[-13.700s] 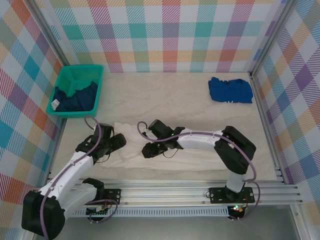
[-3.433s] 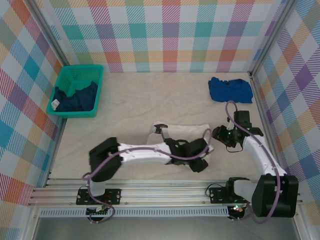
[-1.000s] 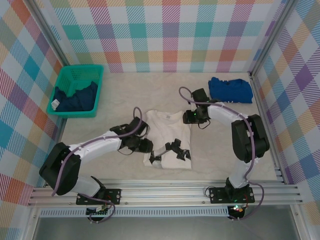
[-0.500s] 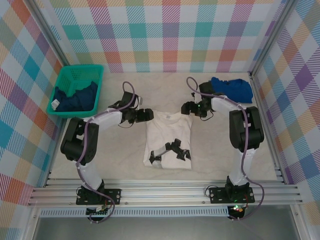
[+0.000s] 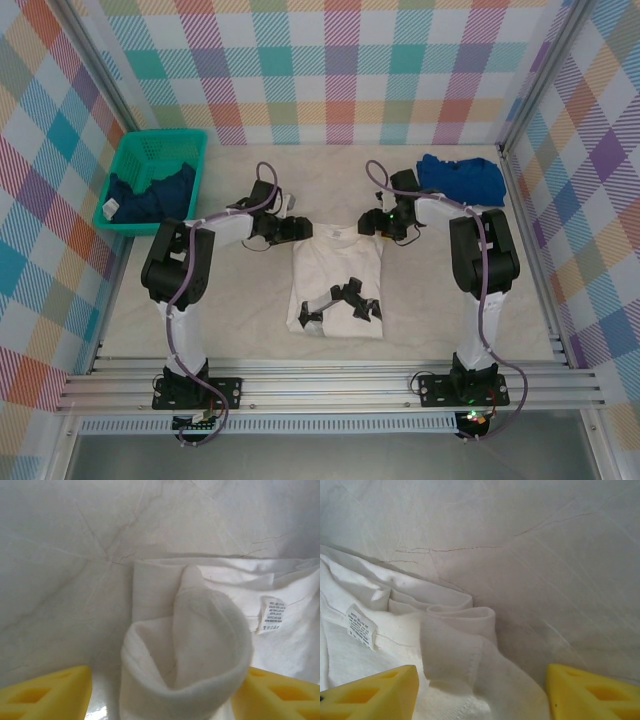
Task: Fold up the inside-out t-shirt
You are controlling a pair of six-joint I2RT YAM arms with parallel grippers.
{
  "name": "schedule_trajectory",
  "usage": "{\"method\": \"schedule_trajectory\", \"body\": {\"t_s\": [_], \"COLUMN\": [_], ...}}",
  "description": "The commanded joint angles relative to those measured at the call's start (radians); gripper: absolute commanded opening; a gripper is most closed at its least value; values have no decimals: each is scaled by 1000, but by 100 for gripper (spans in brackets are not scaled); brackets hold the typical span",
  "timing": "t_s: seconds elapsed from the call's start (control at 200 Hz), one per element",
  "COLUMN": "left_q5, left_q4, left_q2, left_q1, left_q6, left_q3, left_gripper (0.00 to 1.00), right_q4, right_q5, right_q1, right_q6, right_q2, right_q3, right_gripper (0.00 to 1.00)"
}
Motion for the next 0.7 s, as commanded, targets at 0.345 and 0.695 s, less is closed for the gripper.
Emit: {"method": "schedule_trajectory", "body": {"t_s": [0.345, 0.695], "left_q5": [150, 118], "left_q4": [121, 115], "left_q2": [80, 96], "left_q1": [-36, -27], "left_q6": [-34, -25], "left_q3": [-24, 24], "left_gripper": [39, 6], "right_q4": [85, 108], "right_q5": [-154, -99], "right_q1": [60, 48], "right_q6": [61, 37], "right_q2": [31, 32], "right_q3": [-48, -8], "right_gripper": [40, 13]}}
